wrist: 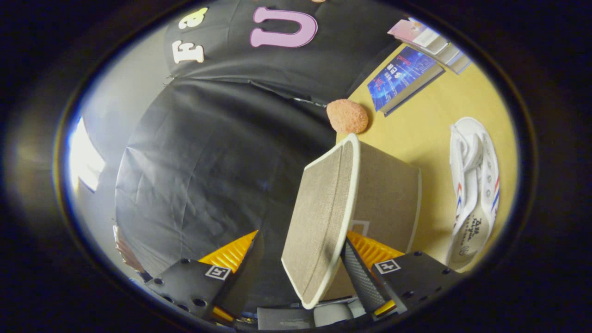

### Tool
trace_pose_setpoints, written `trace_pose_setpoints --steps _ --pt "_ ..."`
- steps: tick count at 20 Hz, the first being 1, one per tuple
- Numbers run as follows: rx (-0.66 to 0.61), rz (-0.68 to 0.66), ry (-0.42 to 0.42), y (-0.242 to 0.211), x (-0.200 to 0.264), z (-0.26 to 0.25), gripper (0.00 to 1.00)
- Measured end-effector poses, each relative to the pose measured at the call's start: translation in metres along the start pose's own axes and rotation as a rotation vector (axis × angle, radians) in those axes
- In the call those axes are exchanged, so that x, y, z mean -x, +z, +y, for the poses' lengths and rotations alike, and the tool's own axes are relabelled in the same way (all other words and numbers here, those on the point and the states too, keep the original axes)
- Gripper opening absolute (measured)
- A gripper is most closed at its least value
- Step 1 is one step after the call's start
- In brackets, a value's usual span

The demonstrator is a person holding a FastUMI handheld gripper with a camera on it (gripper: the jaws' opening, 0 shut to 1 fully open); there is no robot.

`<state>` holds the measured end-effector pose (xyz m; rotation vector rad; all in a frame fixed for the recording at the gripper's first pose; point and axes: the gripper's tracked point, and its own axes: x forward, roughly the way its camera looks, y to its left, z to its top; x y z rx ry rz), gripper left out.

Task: Open the storage box then place both shoes into the box .Put the left shoe in first, then the right shoe, with the right side of both shoes facing outward in a uniform manner.

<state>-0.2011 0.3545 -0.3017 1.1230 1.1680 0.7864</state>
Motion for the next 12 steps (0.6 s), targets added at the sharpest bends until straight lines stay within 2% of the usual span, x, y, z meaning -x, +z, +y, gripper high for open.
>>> trace_pose_setpoints --steps 5,12 --pt "0.039 -0.035 0.050 0.019 -0.009 0.042 0.96" --pt "0.237 0.022 0.140 0.021 -0.058 0.132 0.96"
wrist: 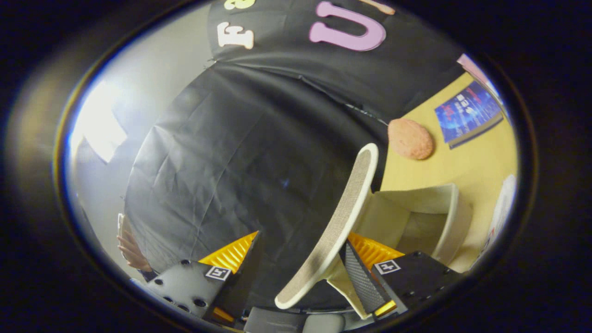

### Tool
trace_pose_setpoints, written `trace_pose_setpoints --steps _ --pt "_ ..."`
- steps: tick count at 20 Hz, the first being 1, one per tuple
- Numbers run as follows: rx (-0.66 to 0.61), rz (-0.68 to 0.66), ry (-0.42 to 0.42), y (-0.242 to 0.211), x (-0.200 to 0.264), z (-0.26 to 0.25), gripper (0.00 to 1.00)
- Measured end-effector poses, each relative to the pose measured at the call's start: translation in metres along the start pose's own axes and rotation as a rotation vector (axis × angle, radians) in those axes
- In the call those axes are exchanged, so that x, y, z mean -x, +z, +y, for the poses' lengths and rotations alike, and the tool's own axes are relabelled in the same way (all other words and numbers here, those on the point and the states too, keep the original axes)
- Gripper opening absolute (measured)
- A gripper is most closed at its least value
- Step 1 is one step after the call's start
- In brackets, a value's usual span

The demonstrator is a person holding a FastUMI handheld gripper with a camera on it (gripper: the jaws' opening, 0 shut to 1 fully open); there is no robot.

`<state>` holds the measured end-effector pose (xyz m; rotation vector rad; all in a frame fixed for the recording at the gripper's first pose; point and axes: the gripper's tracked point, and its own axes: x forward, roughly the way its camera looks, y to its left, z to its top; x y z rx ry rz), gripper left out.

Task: Open the storage box then place both shoes into the box .Put the left shoe in first, then the right shoe, with the right side of both shoes facing outward in a uniform manner.

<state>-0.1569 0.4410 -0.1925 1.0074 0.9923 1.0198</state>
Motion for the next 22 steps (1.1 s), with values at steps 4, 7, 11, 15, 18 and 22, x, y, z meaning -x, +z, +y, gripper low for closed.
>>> trace_pose_setpoints --steps 4,7,11,15,18,22 --pt "0.034 0.079 0.024 -0.021 -0.045 0.015 0.96" --pt "0.043 0.131 0.022 -0.039 -0.075 0.017 0.96" --pt "0.060 0.175 0.021 -0.056 -0.103 0.021 0.96" --pt "0.082 0.202 0.027 -0.064 -0.113 0.035 0.96" --pt "0.097 0.222 0.030 -0.072 -0.121 0.039 0.96" --pt "0.138 0.257 0.028 -0.084 -0.122 0.041 0.96"
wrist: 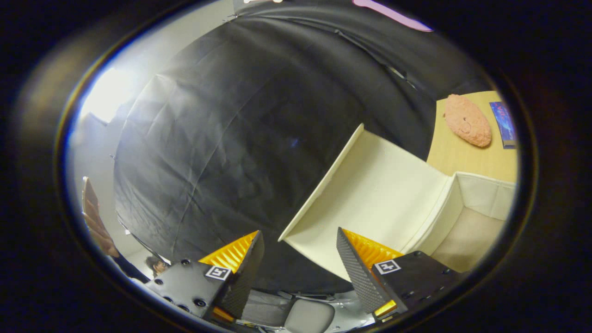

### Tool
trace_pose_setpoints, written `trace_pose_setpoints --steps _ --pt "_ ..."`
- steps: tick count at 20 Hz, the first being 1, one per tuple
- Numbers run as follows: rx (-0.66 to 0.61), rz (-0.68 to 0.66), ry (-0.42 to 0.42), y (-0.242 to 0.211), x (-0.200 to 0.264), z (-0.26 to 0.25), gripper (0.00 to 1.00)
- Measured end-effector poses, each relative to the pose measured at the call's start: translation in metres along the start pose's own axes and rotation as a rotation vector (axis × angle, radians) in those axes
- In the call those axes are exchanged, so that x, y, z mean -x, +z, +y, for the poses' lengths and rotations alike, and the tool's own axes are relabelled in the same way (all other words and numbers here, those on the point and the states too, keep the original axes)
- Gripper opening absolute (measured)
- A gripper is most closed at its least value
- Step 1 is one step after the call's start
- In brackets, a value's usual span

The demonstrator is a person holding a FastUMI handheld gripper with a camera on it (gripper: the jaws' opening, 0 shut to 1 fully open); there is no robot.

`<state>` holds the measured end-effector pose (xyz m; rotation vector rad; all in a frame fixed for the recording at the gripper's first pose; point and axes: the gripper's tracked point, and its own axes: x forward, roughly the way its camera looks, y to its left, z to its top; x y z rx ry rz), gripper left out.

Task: Open the storage box then place both shoes into the box .Put the left shoe in first, then the right shoe, with the right side of both shoes facing outward in a uniform manner.

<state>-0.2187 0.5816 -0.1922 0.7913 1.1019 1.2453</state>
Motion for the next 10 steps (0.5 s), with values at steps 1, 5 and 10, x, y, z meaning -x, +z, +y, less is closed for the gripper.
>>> trace_pose_setpoints --steps 1,5,10 --pt "0.015 0.001 -0.004 0.000 -0.001 0.001 0.96" --pt "0.031 -0.016 -0.017 0.000 -0.001 -0.003 0.96" --pt "0.029 -0.039 -0.058 0.004 0.022 -0.018 0.96"
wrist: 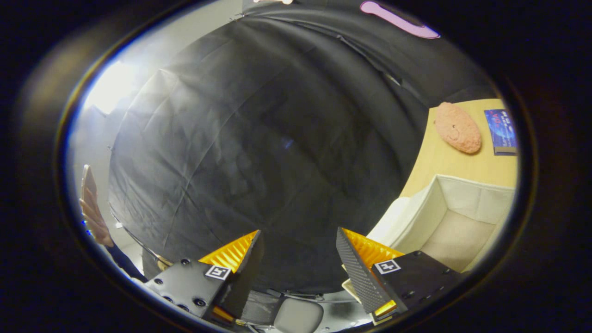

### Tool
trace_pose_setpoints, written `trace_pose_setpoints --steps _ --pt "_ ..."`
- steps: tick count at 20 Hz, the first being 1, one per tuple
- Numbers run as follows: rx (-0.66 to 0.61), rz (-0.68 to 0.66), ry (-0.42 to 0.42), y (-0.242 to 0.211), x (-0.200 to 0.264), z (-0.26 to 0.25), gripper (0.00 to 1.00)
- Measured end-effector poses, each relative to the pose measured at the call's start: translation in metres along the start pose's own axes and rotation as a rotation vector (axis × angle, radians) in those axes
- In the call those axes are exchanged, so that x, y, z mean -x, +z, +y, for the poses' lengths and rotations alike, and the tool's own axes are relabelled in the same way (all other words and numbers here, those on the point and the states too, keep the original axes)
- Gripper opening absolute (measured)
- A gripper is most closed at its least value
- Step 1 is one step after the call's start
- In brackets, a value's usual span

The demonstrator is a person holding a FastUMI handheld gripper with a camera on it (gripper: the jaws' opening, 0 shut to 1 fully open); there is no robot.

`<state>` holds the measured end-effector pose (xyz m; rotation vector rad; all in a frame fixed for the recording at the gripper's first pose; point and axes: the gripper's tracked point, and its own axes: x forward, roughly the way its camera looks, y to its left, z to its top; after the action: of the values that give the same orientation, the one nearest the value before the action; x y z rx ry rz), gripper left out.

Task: Open the storage box then place both shoes into the box .Put the left shoe in first, then the right shoe, with the right side of both shoes facing outward in a uniform manner.

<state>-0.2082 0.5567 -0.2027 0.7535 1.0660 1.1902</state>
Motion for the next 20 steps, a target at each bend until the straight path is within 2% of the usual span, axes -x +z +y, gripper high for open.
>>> trace_pose_setpoints --steps 5,9,14,20 --pt "-0.020 -0.069 -0.069 0.017 0.024 -0.030 0.96" --pt "-0.049 -0.138 -0.152 0.035 0.079 -0.064 0.96" --pt "-0.085 -0.190 -0.269 0.032 0.144 -0.116 0.96" --pt "-0.133 -0.224 -0.385 0.021 0.200 -0.169 0.96"
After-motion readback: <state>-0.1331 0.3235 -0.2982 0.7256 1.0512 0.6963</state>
